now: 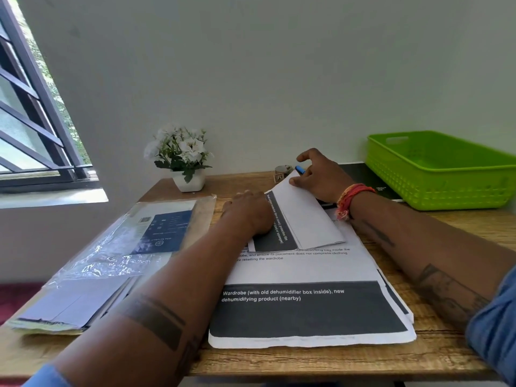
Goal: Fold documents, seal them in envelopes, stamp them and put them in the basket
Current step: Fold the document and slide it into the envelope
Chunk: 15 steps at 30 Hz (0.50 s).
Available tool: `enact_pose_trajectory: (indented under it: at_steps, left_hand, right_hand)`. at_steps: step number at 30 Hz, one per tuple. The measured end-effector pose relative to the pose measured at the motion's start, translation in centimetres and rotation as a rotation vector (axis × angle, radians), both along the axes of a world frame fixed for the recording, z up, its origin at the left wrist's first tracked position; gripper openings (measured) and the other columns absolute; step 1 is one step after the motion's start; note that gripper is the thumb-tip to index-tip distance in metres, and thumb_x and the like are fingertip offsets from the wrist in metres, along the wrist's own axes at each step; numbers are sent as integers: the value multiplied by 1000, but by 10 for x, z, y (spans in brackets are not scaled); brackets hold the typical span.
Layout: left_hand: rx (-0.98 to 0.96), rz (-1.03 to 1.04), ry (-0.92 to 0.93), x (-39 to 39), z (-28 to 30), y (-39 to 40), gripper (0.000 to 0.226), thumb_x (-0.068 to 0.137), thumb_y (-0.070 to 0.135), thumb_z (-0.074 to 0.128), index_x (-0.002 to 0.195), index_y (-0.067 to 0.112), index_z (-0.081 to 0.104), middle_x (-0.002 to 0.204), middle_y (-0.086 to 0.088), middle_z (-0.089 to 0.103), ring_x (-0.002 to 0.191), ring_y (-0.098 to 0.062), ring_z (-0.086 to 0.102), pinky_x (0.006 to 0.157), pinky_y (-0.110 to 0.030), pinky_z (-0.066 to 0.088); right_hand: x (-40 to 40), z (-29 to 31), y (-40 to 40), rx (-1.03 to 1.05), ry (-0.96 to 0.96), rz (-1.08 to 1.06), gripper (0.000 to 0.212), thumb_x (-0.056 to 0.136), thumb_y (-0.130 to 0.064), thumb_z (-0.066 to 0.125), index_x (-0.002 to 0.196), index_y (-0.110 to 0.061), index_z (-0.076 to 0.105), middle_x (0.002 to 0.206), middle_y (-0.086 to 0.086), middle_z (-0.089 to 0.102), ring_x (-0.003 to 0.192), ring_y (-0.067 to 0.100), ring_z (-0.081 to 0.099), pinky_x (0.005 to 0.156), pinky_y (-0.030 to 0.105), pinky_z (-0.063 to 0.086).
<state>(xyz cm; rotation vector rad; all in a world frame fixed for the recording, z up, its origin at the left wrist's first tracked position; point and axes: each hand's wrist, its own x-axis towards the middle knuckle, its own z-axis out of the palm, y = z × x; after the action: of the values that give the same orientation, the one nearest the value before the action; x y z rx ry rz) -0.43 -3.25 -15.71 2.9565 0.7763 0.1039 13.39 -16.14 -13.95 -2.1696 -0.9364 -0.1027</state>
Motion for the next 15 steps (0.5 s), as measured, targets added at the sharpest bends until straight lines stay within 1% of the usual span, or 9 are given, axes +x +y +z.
enact_pose_trajectory:
  at_steps: [2, 4, 6, 8, 9, 11, 13, 15]
  left_hand:
    - [-19, -7, -4, 0, 0, 0, 51, 96, 28, 39, 143, 8, 43, 151, -17, 42, 138, -37, 39, 111, -54, 37]
    - [-33, -3, -25, 0, 0, 1, 49, 96, 28, 40, 140, 7, 46, 147, -17, 46, 135, -35, 43, 110, -52, 40]
    - [-32, 15, -52, -1, 0, 1, 46, 96, 30, 42, 137, 10, 50, 143, -15, 49, 131, -35, 48, 106, -49, 43]
    - [9, 40, -59, -2, 1, -2, 45, 96, 33, 43, 135, 12, 53, 140, -14, 50, 128, -35, 50, 103, -48, 43]
    - [42, 52, -60, -3, 1, -4, 45, 96, 34, 43, 135, 13, 54, 139, -15, 49, 127, -36, 50, 103, -48, 41]
    - [92, 77, -73, -5, 2, -7, 47, 97, 35, 42, 135, 11, 55, 139, -17, 46, 128, -39, 46, 105, -49, 38]
    - [110, 82, -76, -6, 3, -9, 48, 98, 36, 43, 136, 7, 55, 141, -19, 42, 130, -41, 41, 107, -49, 36]
    - [102, 74, -63, -7, 5, -9, 50, 98, 35, 43, 138, 6, 54, 144, -20, 39, 132, -42, 38, 108, -50, 36]
  right_hand:
    - [-3, 2, -2, -15, 25, 32, 57, 85, -33, 75, 132, -23, 44, 100, 2, 62, 87, 18, 59, 75, 27, 40]
    - [-6, 1, -3, -36, 42, 73, 56, 85, -27, 76, 131, -26, 44, 91, -1, 58, 77, 15, 58, 68, 27, 42]
    - [-7, 1, -4, -57, 16, 90, 47, 84, -21, 76, 123, -26, 50, 84, -6, 54, 72, 13, 55, 62, 25, 41]
    - [-7, 1, -5, -59, -18, 81, 32, 83, -18, 77, 110, -22, 59, 80, -9, 51, 70, 11, 51, 59, 21, 37]
    - [-6, 1, -5, -60, -22, 76, 27, 83, -17, 77, 106, -20, 63, 80, -11, 51, 71, 10, 50, 59, 20, 36]
    - [-4, 0, -6, -67, -12, 70, 22, 84, -17, 77, 103, -19, 67, 83, -14, 51, 72, 4, 49, 59, 18, 35]
    - [-2, -1, -7, -68, -2, 60, 21, 84, -18, 77, 103, -20, 67, 85, -16, 50, 72, 1, 48, 60, 17, 35]
    - [-2, -2, -6, -73, -1, 52, 22, 84, -18, 77, 104, -20, 67, 87, -14, 51, 74, 1, 48, 61, 17, 35]
